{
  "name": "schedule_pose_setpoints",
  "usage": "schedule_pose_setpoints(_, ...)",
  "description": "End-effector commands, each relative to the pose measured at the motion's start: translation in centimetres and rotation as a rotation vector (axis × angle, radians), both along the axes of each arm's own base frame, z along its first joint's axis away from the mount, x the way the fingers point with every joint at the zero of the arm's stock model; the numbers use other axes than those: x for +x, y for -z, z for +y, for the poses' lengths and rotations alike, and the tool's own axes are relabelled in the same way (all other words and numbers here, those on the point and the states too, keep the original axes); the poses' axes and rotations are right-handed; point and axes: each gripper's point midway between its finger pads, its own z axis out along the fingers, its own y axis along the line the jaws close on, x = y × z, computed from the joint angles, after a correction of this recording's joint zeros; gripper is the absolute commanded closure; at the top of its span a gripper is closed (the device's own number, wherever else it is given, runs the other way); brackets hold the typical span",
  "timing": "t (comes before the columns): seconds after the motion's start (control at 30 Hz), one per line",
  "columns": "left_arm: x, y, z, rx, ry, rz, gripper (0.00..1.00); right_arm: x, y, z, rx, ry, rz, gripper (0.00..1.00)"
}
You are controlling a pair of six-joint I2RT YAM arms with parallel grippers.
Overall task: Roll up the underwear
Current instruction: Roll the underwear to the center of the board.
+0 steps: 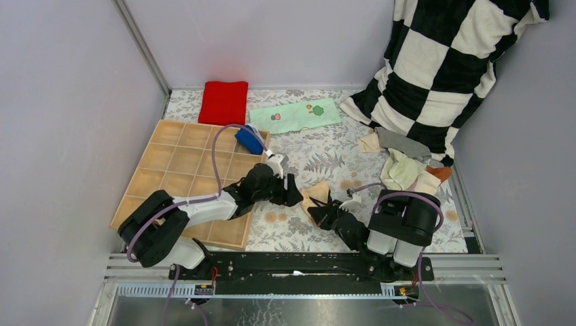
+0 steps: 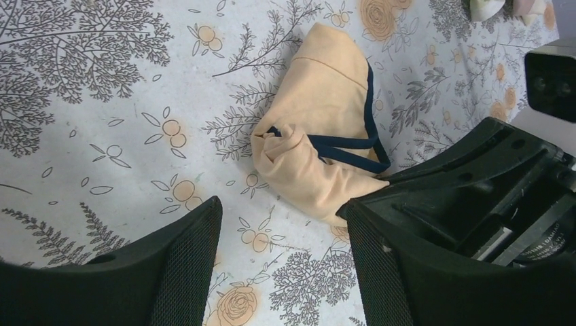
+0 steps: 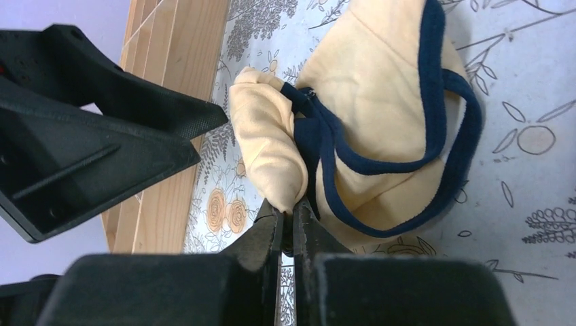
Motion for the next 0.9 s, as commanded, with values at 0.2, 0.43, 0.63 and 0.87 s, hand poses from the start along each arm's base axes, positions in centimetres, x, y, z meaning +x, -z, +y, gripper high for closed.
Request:
schedule_pose_setpoints(0.2,0.8,-0.7,-1.8,-0.091,0.025,-0.065,0.28,0.0,1.7,-1.7,0.080,0.146,0.165,1.00)
schedule_pose_setpoints(0.43,1.3,-0.8,-2.6,-0.144,0.007,-0.074,0.30,-0.1,1.9,-1.9,0.094,0.167,0.194,1.00)
schedule_pose_setpoints(0.63,1.2,-0.4,-2.3,-0.165,-0.025,-0.065,0.39,-0.1,1.9,-1.9,0.090,0.161,0.194,1.00)
schedule_pose_setpoints(0.87,1.5,-3.1,-0.6,-0.171,-0.093,-0.151,0.99,-0.2,2.0,-1.7,0.073,0.149,0.193,1.00)
